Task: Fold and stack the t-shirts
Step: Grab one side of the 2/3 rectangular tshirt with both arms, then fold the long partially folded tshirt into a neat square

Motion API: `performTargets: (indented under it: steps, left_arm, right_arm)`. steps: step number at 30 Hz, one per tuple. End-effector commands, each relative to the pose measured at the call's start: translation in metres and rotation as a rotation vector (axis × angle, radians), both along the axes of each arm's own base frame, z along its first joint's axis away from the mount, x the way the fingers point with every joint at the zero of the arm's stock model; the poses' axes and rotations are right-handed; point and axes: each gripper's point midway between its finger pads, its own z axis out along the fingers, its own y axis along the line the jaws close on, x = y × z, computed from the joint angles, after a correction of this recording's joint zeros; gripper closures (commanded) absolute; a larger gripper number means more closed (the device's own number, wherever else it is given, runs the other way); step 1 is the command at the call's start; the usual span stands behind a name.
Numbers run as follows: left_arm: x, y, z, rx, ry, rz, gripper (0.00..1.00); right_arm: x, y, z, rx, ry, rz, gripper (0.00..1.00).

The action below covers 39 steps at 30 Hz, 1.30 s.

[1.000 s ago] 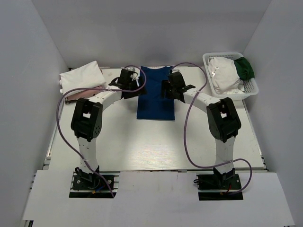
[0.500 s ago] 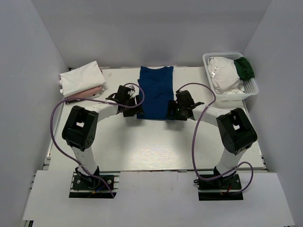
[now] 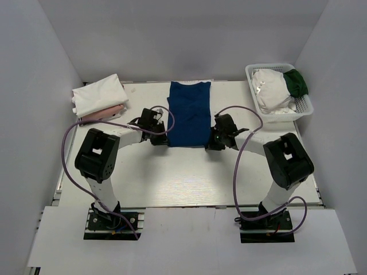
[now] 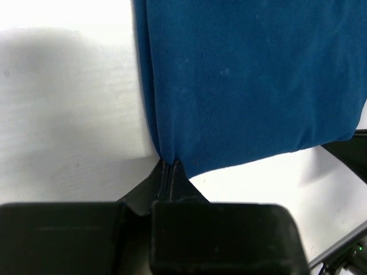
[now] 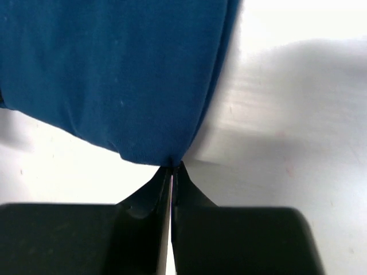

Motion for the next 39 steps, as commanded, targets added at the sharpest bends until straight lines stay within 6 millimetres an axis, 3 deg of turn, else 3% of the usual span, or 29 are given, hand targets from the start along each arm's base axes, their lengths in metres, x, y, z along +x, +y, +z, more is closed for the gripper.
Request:
performTargets:
  steps: [1,4,5,6,9,11,16,20,21,23,24,26,27,28,29,30,31,32,33,34,35,36,37,38,39]
  left_arm:
    - [-0.008,-0.004,0.035,-0.059,-0.068,-0.031,1.0]
    - [-0.034,-0.011,0.047,-0.097,-0.062,-0.091,1.0]
    - [-0.039,-0.012,0.068,-0.13,-0.101,-0.091,1.0]
    - [-0.056,-0.015,0.068,-0.158,-0.08,-0.117,1.0]
    - [-0.077,-0.02,0.104,-0.226,-0.155,-0.149,1.0]
    - [-0.079,-0.016,0.125,-0.226,-0.212,-0.127,1.0]
    - [-0.063,-0.011,0.166,-0.216,-0.338,-0.085,1.0]
    - [-0.024,0.006,0.193,-0.132,-0.428,0.055,1.0]
    - [-0.014,0.009,0.186,-0.108,-0.405,0.076,1.0]
    - [0.009,0.023,0.194,-0.032,-0.426,0.181,1.0]
    - [0.019,0.027,0.195,-0.017,-0.434,0.207,1.0]
    - [0.04,0.034,0.199,0.027,-0.444,0.262,1.0]
    - [0.047,0.033,0.2,0.032,-0.447,0.27,1.0]
    - [0.056,0.034,0.208,0.026,-0.462,0.282,1.0]
    - [0.064,0.031,0.195,0.048,-0.441,0.272,1.0]
    - [0.072,0.033,0.195,0.051,-0.439,0.28,1.0]
    - [0.084,0.035,0.202,0.055,-0.45,0.3,1.0]
    - [0.09,0.033,0.199,0.066,-0.449,0.291,1.0]
    - [0.099,0.037,0.179,0.102,-0.404,0.301,1.0]
    - [0.111,0.04,0.184,0.097,-0.416,0.317,1.0]
    - [0.115,0.041,0.179,0.111,-0.407,0.323,1.0]
    - [0.122,0.045,0.161,0.134,-0.369,0.331,1.0]
    - [0.131,0.044,0.167,0.133,-0.385,0.34,1.0]
    - [0.137,0.051,0.163,0.138,-0.379,0.354,1.0]
    - [0.147,0.054,0.168,0.129,-0.401,0.369,1.0]
  right_arm:
    - [-0.003,-0.001,0.025,0.027,-0.066,-0.001,1.0]
    - [-0.02,-0.005,0.049,0.04,-0.097,0.036,1.0]
    - [-0.025,-0.006,0.054,0.044,-0.102,0.041,1.0]
    - [-0.04,-0.007,0.048,0.039,-0.071,0.049,1.0]
    - [-0.064,-0.01,0.066,0.101,-0.101,0.065,1.0]
    - [-0.071,-0.006,0.092,0.14,-0.167,0.09,1.0]
    - [-0.048,0.005,0.153,0.19,-0.333,0.114,1.0]
    - [-0.011,0.016,0.199,0.22,-0.464,0.075,1.0]
    - [0.0,0.02,0.209,0.222,-0.48,0.062,1.0]
    - [0.015,0.022,0.209,0.205,-0.485,0.053,1.0]
    - [0.027,0.028,0.224,0.217,-0.508,0.053,1.0]
    - [0.042,0.03,0.217,0.189,-0.493,0.053,1.0]
    - [0.054,0.031,0.24,0.204,-0.526,0.045,1.0]
    - [0.064,0.035,0.221,0.18,-0.485,0.047,1.0]
    - [0.072,0.037,0.232,0.186,-0.501,0.045,1.0]
    - [0.085,0.036,0.233,0.183,-0.504,0.034,1.0]
    - [0.093,0.038,0.22,0.167,-0.48,0.034,1.0]
    - [0.099,0.04,0.229,0.176,-0.486,0.036,1.0]
    - [0.113,0.037,0.226,0.168,-0.479,0.018,1.0]
    - [0.125,0.04,0.224,0.166,-0.475,0.019,1.0]
    - [0.133,0.039,0.205,0.144,-0.434,0.017,1.0]
    - [0.139,0.036,0.201,0.138,-0.42,0.011,1.0]
    - [0.152,0.038,0.219,0.159,-0.449,0.008,1.0]
    - [0.161,0.04,0.186,0.128,-0.385,0.013,1.0]
    - [0.167,0.039,0.18,0.125,-0.372,0.009,1.0]
